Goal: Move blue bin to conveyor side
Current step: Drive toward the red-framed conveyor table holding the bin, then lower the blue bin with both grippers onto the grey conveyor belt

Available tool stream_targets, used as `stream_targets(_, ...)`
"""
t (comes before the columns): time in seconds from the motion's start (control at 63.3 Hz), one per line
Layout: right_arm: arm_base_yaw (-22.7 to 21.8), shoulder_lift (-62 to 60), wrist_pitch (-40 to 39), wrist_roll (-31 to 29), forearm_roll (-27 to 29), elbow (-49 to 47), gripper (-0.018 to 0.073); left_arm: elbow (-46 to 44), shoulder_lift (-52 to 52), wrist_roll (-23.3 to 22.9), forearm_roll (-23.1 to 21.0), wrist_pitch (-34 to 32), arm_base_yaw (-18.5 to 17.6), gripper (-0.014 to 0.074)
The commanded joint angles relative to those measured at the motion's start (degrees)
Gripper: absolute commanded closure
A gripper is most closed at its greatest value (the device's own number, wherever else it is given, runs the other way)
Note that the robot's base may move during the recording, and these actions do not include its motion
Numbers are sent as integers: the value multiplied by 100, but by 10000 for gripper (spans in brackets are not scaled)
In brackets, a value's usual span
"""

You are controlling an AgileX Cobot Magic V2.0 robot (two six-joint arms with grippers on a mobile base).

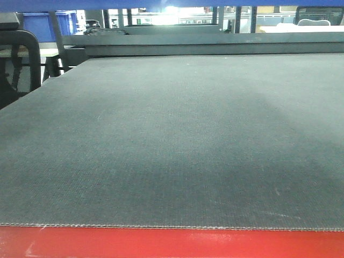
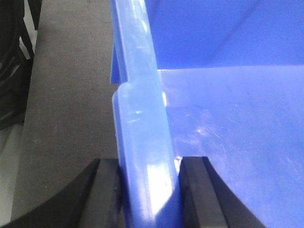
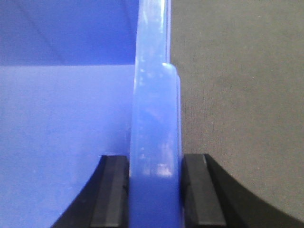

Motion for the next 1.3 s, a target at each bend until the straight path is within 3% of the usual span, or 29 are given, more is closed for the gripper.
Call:
stream_targets(0.0,-40,-114,-522,-23,-376,-82,638,-89,-74,103,100,-470,6,616)
stream_targets(0.679,-40,-61,-522,-23,-254,-82,638,-89,-18,103,89,-696,6,616)
stream_targets(0.853,-40,406,-522,-23,-213,-82,638,-89,522,316,-246,-867,6,616)
stream_targets(1.043,-40,1129,-819,-23,-204,-82,638,-89,1207,316,-258,-1702,6,616)
stream_targets(1.28,-40,1966,-1440,-23,-204,-82,638,-89,2077,316,-282,-1895,6,616)
